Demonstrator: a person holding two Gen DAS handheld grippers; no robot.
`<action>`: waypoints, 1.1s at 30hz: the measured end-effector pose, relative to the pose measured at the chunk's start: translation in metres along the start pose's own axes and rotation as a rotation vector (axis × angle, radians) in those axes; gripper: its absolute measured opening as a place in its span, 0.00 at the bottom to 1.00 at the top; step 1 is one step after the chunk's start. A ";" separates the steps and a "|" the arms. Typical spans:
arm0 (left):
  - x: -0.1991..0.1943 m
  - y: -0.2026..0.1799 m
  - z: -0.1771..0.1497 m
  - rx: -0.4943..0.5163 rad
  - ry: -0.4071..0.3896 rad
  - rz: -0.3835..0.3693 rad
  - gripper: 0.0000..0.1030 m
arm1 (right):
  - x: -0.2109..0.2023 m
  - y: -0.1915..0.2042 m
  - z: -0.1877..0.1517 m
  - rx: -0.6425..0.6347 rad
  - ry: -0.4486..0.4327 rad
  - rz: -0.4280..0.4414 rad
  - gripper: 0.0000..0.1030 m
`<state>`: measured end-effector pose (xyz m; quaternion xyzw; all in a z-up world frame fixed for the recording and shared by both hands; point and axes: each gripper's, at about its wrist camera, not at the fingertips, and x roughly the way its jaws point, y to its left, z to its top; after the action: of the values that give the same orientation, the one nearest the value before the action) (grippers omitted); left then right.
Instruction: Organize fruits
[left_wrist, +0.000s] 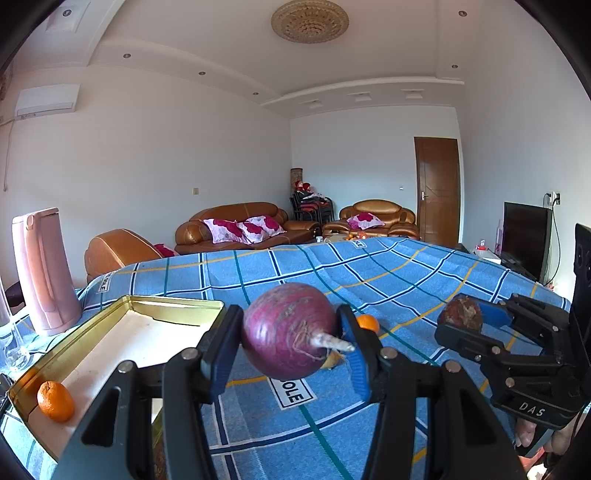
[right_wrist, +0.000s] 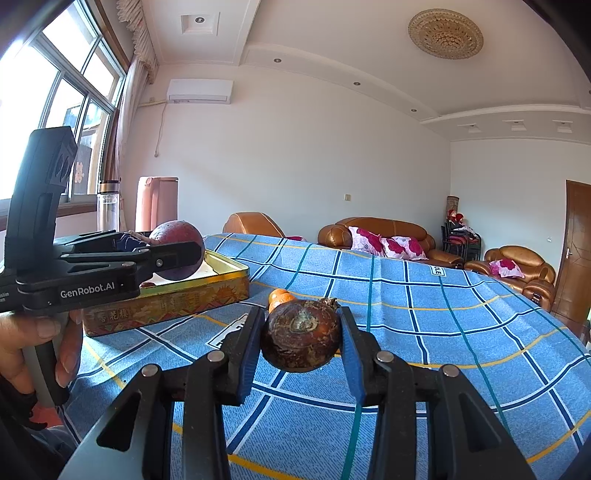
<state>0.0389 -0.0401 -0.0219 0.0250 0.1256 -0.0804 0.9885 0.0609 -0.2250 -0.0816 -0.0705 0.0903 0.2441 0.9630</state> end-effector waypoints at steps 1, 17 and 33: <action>0.000 0.001 0.000 -0.002 0.001 0.000 0.52 | 0.001 0.001 0.001 -0.004 0.001 0.000 0.41; -0.004 0.024 -0.004 -0.038 0.029 0.034 0.52 | 0.011 0.024 0.020 -0.038 0.021 0.054 0.41; -0.010 0.071 -0.012 -0.106 0.091 0.116 0.52 | 0.037 0.077 0.049 -0.131 0.031 0.157 0.41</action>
<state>0.0387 0.0327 -0.0288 -0.0166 0.1729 -0.0150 0.9847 0.0626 -0.1327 -0.0490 -0.1296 0.0941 0.3231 0.9327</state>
